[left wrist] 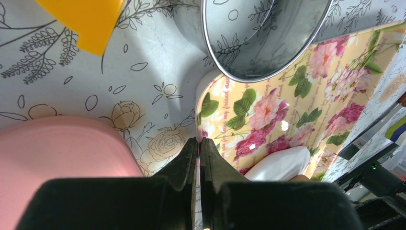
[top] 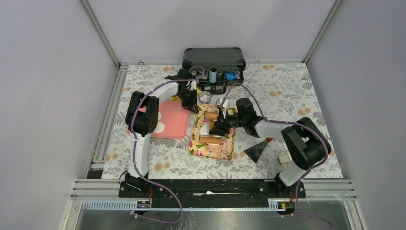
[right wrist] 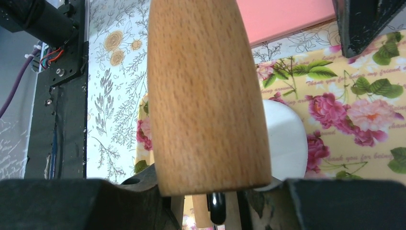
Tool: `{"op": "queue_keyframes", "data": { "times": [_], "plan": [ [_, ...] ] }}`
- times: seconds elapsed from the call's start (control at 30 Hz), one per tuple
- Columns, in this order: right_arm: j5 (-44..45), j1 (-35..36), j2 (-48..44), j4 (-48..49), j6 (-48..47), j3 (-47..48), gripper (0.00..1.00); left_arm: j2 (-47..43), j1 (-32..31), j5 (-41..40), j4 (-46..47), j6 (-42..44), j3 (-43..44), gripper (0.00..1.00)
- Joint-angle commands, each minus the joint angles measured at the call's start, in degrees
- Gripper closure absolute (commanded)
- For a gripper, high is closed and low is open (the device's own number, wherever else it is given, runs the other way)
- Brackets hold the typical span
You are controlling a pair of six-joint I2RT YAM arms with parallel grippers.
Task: Roll out the dumpling wrappers from the dough
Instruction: Flatten out the dough on the work surface.
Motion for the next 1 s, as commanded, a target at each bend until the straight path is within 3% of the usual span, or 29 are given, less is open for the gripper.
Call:
{"op": "queue_keyframes", "data": {
  "times": [0.0,0.43,0.67,0.77,0.97],
  "plan": [
    [4.29,2.10,0.77,-12.18,-5.31,-3.01,1.00,-1.10,-0.10,-2.76,-1.62,1.66,-0.39,1.00],
    [2.06,3.39,-3.92,-14.06,-4.05,-2.16,1.00,-1.23,-0.10,-2.55,-1.62,1.57,-0.37,1.00],
    [3.13,2.16,-9.74,-3.47,6.34,2.85,1.00,-1.56,-0.10,-2.64,-1.62,1.66,-0.46,1.00],
    [6.86,1.61,-8.34,0.49,8.82,3.90,1.00,-1.58,-0.10,-2.62,-1.62,1.66,-0.53,1.00],
    [12.58,1.50,-1.11,2.34,3.85,3.26,1.00,-1.34,-0.10,-2.39,-1.57,1.73,-0.68,1.00]
  ]
}}
